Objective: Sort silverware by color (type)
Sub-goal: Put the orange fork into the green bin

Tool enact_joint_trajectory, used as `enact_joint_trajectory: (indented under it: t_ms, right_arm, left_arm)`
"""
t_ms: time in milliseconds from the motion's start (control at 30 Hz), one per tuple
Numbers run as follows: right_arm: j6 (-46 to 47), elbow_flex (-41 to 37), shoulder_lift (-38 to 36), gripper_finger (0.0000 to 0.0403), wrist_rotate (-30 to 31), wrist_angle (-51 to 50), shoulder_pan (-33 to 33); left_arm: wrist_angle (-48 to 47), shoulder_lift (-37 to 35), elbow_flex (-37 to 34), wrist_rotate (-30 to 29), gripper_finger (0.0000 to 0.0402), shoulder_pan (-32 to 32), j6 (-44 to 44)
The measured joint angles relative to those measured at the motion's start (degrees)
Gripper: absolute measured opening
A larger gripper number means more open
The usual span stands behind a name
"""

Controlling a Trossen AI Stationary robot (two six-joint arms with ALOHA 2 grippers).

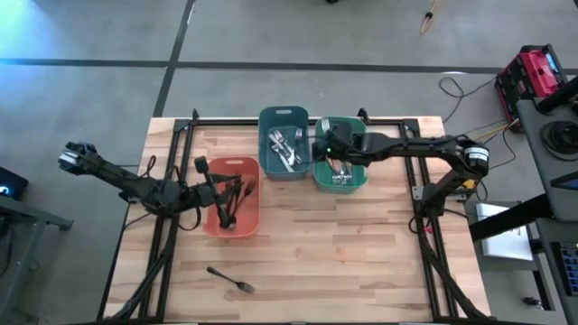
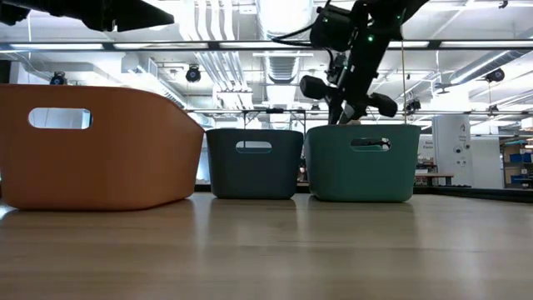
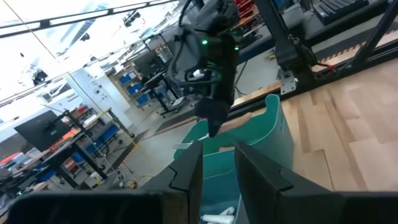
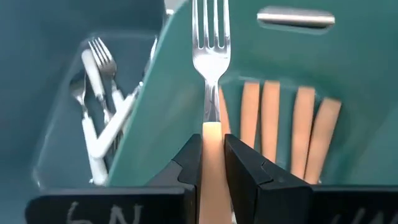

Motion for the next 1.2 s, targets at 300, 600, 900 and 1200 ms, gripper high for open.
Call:
enact_joint_trajectory:
  t_ms: [300, 600, 900, 1200]
  right_arm:
    - [8.51, -3.93, 0.0, 0.0037, 2.46, -0.9, 1.55]
    - [14.39, -8.19, 0.26, 0.0037, 2.57, -0.63, 1.74]
    - [17.26, -10.12, 0.37, 0.0037, 2.68, -0.46, 1.76]
    - [16.07, -10.17, 0.37, 0.0037, 4.04, 2.49, 1.12]
  left_arm:
    - [0.03, 0.03, 0.0, -0.13, 0.0076, 0.02, 1.55]
    - [1.27, 0.37, 0.04, -0.15, 0.0076, 0.04, 1.73]
    - [1.27, 0.35, 0.07, -0.15, 0.0076, 0.11, 1.47]
    - [1.3, 0.35, 0.08, -0.13, 0.0076, 0.11, 1.44]
